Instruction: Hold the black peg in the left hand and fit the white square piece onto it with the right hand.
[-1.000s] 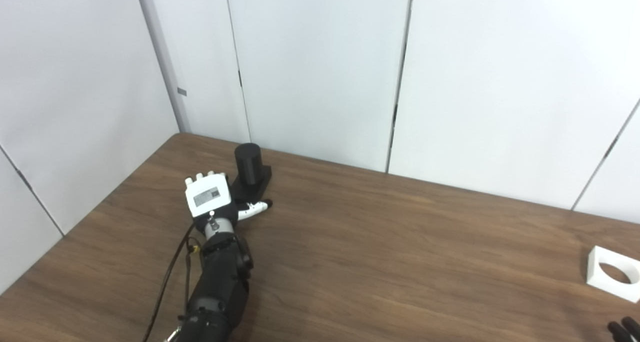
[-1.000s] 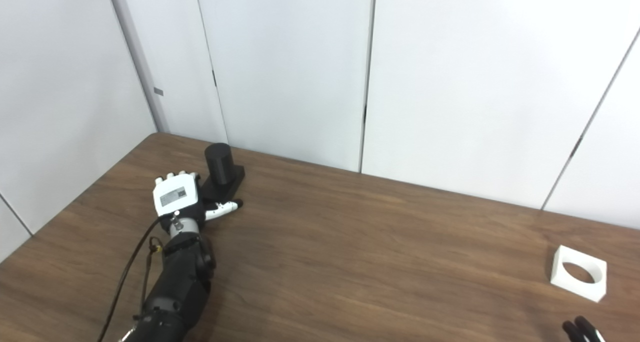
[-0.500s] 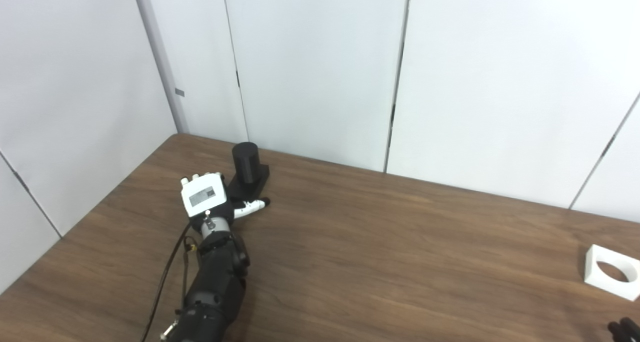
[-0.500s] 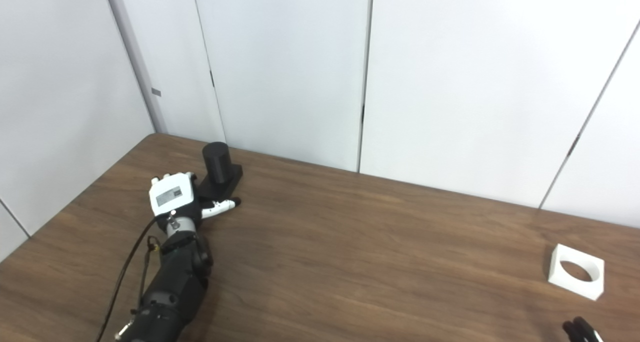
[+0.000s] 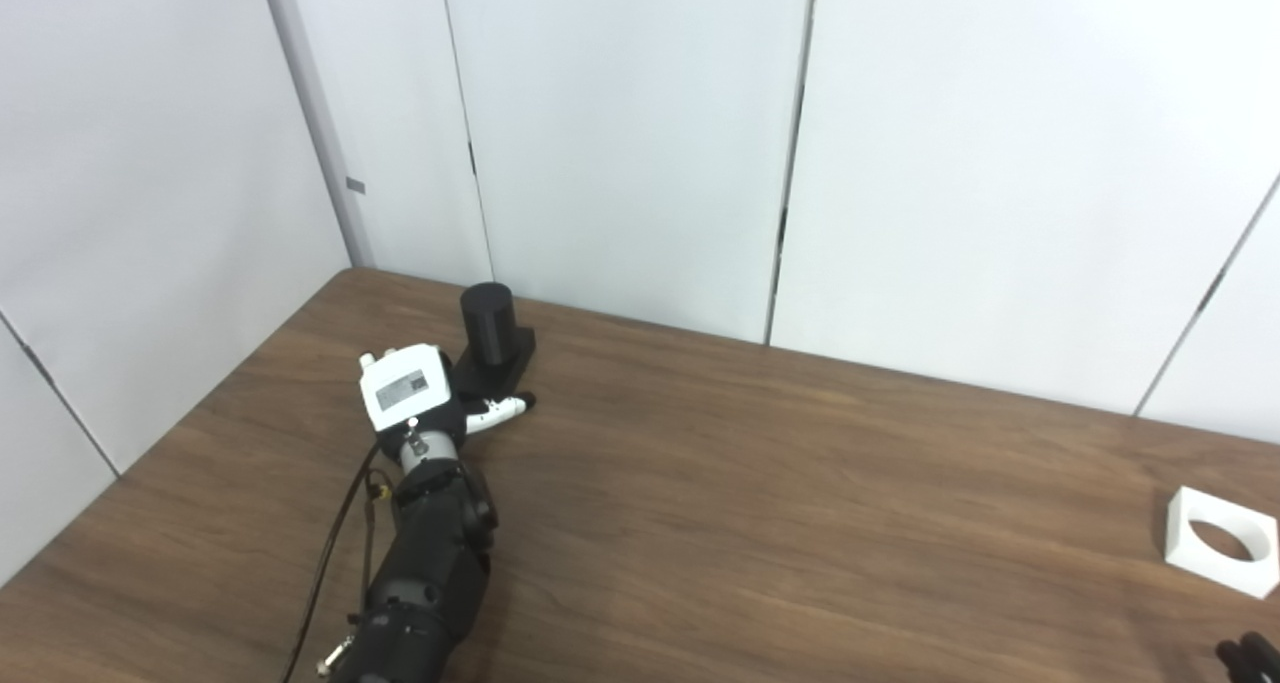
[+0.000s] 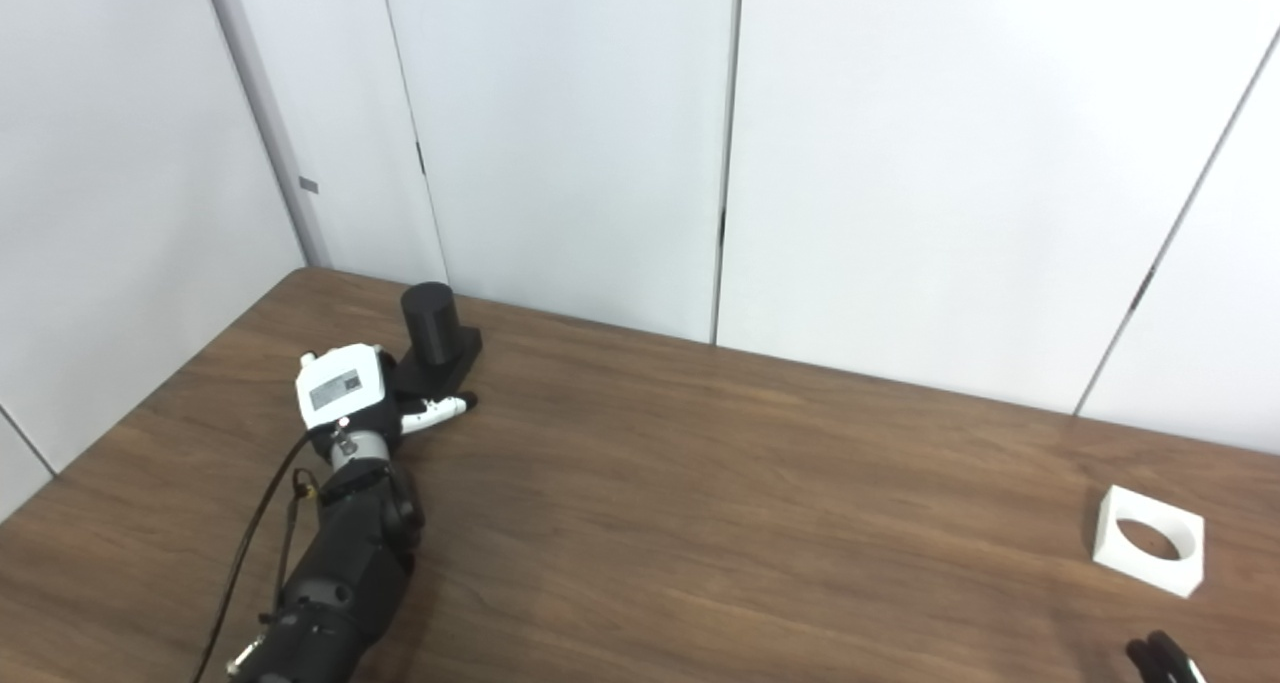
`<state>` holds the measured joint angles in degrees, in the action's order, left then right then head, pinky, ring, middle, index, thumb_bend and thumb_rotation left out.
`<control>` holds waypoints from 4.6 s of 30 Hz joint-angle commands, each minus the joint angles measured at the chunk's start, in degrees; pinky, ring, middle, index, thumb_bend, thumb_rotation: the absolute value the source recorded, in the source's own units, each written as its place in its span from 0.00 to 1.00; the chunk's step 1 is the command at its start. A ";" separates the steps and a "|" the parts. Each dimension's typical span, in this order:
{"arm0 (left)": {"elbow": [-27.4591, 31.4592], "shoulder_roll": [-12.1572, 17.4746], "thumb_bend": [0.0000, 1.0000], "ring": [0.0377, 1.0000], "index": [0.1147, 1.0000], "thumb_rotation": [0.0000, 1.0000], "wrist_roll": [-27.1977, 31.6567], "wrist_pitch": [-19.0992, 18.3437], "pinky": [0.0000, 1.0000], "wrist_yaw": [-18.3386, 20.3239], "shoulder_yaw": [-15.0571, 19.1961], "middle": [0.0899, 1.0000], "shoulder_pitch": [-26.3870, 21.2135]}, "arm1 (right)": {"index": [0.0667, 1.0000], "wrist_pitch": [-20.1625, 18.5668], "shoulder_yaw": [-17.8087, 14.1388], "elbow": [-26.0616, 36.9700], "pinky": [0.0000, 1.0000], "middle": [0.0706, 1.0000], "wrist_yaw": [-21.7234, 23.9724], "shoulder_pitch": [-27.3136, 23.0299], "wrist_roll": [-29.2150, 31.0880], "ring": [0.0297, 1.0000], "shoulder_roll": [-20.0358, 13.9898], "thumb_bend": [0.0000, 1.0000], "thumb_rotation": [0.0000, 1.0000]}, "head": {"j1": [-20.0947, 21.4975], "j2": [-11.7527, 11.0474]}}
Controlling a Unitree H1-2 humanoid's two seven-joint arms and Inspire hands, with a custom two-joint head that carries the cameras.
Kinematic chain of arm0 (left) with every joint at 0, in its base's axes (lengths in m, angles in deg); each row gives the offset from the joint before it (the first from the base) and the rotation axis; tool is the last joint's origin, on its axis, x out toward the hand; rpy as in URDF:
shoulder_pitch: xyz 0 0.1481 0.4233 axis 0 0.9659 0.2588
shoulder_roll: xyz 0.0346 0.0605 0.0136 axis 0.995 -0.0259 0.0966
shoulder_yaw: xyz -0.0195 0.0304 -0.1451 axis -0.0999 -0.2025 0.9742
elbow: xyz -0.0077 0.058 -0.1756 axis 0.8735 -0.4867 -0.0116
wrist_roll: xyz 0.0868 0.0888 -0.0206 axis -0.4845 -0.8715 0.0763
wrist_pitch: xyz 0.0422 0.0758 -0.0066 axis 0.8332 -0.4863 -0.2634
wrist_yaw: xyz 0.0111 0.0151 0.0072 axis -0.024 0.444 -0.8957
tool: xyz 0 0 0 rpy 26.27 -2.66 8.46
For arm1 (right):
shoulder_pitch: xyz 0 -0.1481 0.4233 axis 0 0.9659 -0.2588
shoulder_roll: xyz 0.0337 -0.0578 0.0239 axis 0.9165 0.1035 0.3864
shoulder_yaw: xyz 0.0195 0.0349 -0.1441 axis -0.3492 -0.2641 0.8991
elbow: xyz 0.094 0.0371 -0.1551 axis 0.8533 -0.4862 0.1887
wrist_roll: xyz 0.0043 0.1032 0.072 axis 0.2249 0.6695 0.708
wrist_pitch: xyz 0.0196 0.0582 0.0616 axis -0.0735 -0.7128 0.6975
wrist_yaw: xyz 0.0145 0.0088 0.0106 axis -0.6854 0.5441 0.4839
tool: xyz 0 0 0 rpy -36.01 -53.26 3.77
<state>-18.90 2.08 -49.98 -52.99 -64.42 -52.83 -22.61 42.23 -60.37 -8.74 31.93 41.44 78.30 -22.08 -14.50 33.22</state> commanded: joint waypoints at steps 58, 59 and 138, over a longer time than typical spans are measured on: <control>48.63 2.70 0.50 0.84 0.43 0.06 36.53 13.01 0.76 13.49 -15.82 0.79 25.31 | 0.93 -0.09 1.54 3.29 1.00 0.90 -1.43 0.11 -2.80 0.96 2.43 0.51 0.92 | 6.08 2.65; 49.20 2.62 0.50 0.84 0.42 0.06 36.71 13.92 0.76 14.14 -16.41 0.79 26.08 | 0.93 -0.41 1.68 3.66 1.00 0.90 -1.67 0.16 -3.06 0.97 2.56 0.49 0.93 | 6.71 2.98; 42.28 7.52 0.52 0.82 0.42 0.04 19.75 35.52 0.74 16.14 -25.35 0.77 38.81 | 0.88 -35.48 13.83 3.41 1.00 1.00 12.42 -30.23 -59.00 1.00 -15.92 0.86 0.20 | 42.15 1.25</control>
<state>27.00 7.58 -29.96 -15.42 -51.07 -78.60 14.47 6.45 -46.34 -4.88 44.58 14.60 21.58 -36.56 27.69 34.72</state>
